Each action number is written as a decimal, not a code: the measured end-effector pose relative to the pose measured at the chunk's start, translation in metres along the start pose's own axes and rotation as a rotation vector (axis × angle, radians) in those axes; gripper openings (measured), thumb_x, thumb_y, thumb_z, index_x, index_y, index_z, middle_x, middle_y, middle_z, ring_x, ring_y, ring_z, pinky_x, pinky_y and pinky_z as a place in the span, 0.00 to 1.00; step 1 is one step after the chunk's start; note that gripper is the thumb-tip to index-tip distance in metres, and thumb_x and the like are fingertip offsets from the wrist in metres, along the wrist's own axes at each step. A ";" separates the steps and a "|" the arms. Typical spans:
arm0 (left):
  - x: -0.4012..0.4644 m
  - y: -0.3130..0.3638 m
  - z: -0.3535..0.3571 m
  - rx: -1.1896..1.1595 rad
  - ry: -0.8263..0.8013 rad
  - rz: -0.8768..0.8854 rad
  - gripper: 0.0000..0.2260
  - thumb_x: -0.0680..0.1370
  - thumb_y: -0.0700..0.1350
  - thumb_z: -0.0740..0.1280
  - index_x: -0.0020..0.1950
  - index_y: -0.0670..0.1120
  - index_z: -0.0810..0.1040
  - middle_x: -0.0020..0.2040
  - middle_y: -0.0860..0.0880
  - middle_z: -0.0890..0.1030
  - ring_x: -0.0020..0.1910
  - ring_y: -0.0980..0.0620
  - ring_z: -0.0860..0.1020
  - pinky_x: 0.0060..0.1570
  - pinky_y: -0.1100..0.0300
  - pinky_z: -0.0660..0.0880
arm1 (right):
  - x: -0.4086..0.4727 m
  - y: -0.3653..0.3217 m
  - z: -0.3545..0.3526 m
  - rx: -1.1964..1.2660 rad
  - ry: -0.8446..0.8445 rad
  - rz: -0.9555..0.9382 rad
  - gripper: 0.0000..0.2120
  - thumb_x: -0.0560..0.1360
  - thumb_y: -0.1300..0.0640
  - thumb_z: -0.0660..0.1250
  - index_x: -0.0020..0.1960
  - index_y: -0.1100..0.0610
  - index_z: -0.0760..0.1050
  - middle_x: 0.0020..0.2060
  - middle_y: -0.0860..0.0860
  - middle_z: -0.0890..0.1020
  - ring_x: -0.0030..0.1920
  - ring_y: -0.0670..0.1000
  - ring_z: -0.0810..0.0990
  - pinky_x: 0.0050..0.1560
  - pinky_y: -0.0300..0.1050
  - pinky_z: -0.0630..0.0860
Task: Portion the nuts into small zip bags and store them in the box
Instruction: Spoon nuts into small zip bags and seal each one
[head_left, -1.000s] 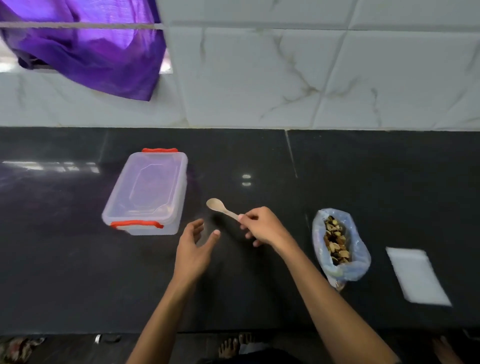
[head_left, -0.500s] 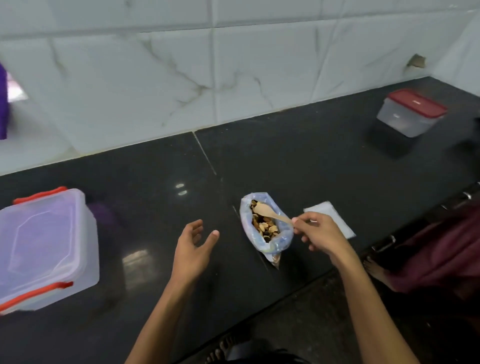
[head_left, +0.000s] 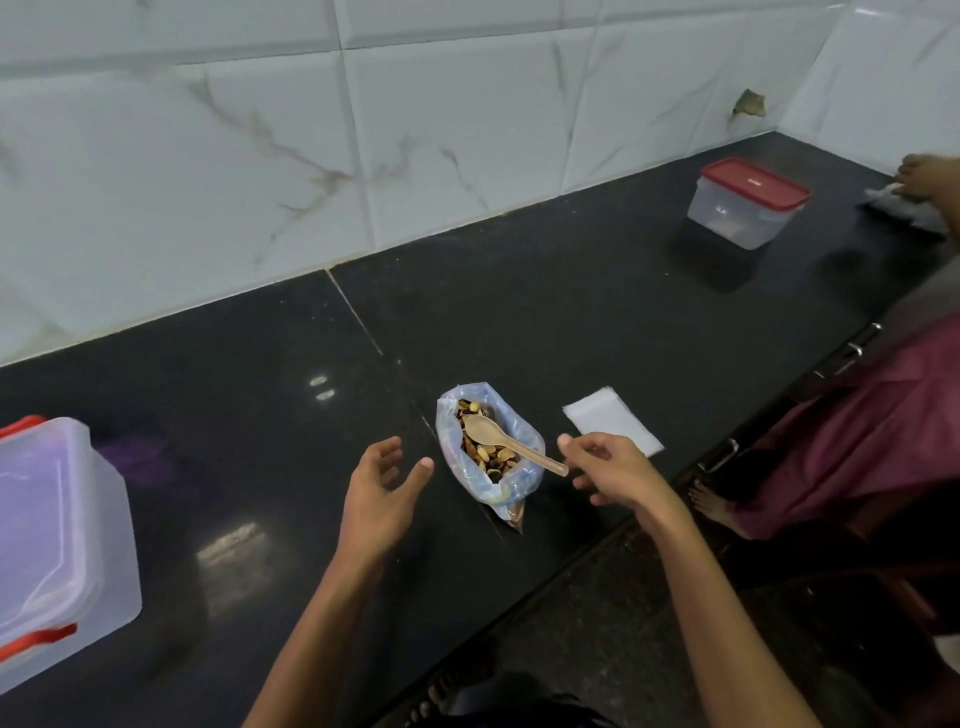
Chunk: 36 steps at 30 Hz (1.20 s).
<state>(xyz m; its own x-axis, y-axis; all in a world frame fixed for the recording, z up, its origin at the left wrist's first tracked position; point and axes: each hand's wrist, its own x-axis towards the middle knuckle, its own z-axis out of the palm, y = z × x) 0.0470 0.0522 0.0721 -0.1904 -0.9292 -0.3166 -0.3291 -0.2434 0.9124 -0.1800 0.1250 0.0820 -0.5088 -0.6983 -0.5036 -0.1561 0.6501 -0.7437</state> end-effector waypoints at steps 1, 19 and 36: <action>0.001 0.000 0.001 -0.003 0.000 0.000 0.26 0.76 0.46 0.69 0.72 0.46 0.66 0.71 0.45 0.70 0.69 0.48 0.69 0.66 0.50 0.70 | 0.005 0.002 -0.004 0.012 0.040 -0.005 0.11 0.77 0.47 0.64 0.53 0.53 0.75 0.46 0.49 0.80 0.42 0.46 0.78 0.37 0.39 0.75; 0.002 0.001 0.000 0.012 0.024 0.019 0.25 0.77 0.46 0.69 0.72 0.46 0.66 0.71 0.46 0.70 0.68 0.48 0.71 0.59 0.54 0.71 | 0.076 0.034 -0.034 -0.369 0.516 -0.047 0.18 0.70 0.48 0.72 0.56 0.55 0.75 0.54 0.53 0.79 0.56 0.56 0.76 0.56 0.52 0.73; -0.010 0.006 -0.022 -0.056 0.136 0.047 0.21 0.77 0.46 0.69 0.68 0.46 0.71 0.66 0.48 0.74 0.62 0.51 0.75 0.52 0.60 0.70 | 0.010 -0.021 -0.034 -0.081 0.550 -0.359 0.13 0.77 0.51 0.66 0.58 0.56 0.79 0.53 0.51 0.81 0.50 0.49 0.77 0.47 0.41 0.70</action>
<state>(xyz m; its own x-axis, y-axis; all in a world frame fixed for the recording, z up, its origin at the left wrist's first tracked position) 0.0671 0.0540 0.0859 -0.0761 -0.9680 -0.2391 -0.2701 -0.2108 0.9395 -0.2113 0.1146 0.1074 -0.7681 -0.6349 0.0830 -0.4487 0.4413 -0.7771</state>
